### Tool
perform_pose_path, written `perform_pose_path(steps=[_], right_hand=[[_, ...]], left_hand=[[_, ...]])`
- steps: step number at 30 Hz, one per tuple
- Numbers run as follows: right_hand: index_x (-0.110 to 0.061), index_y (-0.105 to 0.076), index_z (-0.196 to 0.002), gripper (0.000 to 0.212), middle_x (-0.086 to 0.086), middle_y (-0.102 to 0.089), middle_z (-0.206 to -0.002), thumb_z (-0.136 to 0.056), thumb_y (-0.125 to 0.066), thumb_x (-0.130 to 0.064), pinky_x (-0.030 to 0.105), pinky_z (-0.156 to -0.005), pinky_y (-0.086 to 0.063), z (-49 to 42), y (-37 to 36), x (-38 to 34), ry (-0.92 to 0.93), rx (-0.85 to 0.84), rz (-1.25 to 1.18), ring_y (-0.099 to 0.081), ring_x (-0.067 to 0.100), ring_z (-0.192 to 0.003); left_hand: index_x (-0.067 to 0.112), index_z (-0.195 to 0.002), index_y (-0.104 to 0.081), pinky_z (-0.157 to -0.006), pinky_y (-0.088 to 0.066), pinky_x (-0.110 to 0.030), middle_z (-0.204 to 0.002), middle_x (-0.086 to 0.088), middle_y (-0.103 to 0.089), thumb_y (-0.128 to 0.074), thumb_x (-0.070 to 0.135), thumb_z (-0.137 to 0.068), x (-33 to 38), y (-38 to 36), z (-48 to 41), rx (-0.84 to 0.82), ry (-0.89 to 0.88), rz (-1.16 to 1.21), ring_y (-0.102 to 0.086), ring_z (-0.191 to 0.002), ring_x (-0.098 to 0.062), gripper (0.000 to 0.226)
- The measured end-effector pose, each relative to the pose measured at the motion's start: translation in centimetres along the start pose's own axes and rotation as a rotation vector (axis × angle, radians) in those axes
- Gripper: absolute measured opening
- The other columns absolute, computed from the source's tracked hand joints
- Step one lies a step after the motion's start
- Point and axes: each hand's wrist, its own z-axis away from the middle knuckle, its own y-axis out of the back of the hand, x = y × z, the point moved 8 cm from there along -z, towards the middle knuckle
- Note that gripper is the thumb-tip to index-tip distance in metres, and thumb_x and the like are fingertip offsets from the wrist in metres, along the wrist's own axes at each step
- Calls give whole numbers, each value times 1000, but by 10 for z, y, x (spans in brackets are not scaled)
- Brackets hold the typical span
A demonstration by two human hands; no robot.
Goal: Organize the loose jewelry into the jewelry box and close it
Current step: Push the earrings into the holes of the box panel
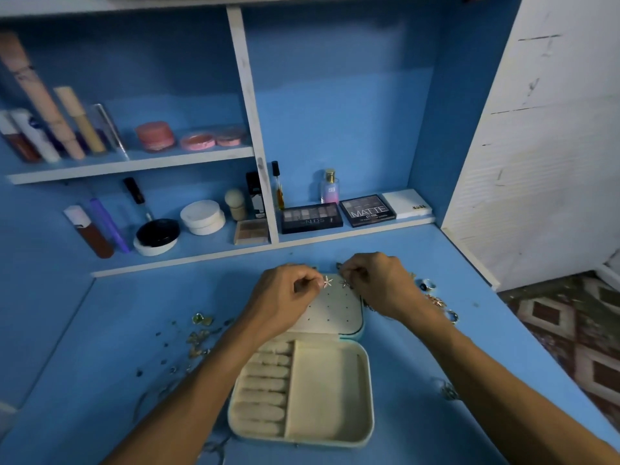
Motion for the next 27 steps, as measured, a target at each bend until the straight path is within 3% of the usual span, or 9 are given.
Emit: perform_pose_path(steps=[3,8,13,16,18,27], right_hand=[[-18,-76,-96,20,-26,-57,-68,-97,-58,-10,6,-56,-42,0,1,1,20,21,-52,-58,-8,-58],[-20,-77,-97,20,-13,-70,-79,-97,-59,-11,14,-70,-46,2,9,0,38,91,-108,-67,11,-82],[-18,-76,-99,13,-6,-76,-85,-97,-64,-14,11,-66,-49,3,19,11,-75,106,-527,-67,-2,-71],[-9,-75,-104,14,2,-77,-86,-97,-64,-15,13,-64,-51,7,19,7,-105,65,-705,-69,5,-72],[-8,-74,-105,15,4,-77,-87,-97,-64,-16,16,-65,-52,11,19,3,-99,54,-745,-70,10,-76],[-7,-74,-105,15,3,-75,-88,-97,-63,-15,13,-63,-50,17,21,-8,-97,57,-831,-66,6,-72]], left_hand=[[23,-98,-79,-81,-50,-13,-96,17,-74,-66,25,-96,-2,-2,-2,-9,3,-6,-64,-91,7,13],[24,-101,-78,-81,-47,-8,-93,28,-68,-64,26,-97,-2,-2,-3,-19,39,34,-62,-94,14,14],[24,-101,-78,-75,-44,-2,-92,28,-68,-64,26,-98,9,10,-2,3,41,76,-63,-92,12,14],[25,-99,-78,-75,-45,-2,-92,25,-71,-66,25,-96,13,16,-1,-5,54,101,-63,-90,12,13],[26,-100,-78,-76,-45,-2,-95,24,-72,-66,25,-97,14,17,0,-36,72,114,-64,-90,12,13],[22,-102,-78,-78,-47,-7,-95,17,-76,-67,24,-97,17,17,10,-28,115,207,-66,-88,9,13]])
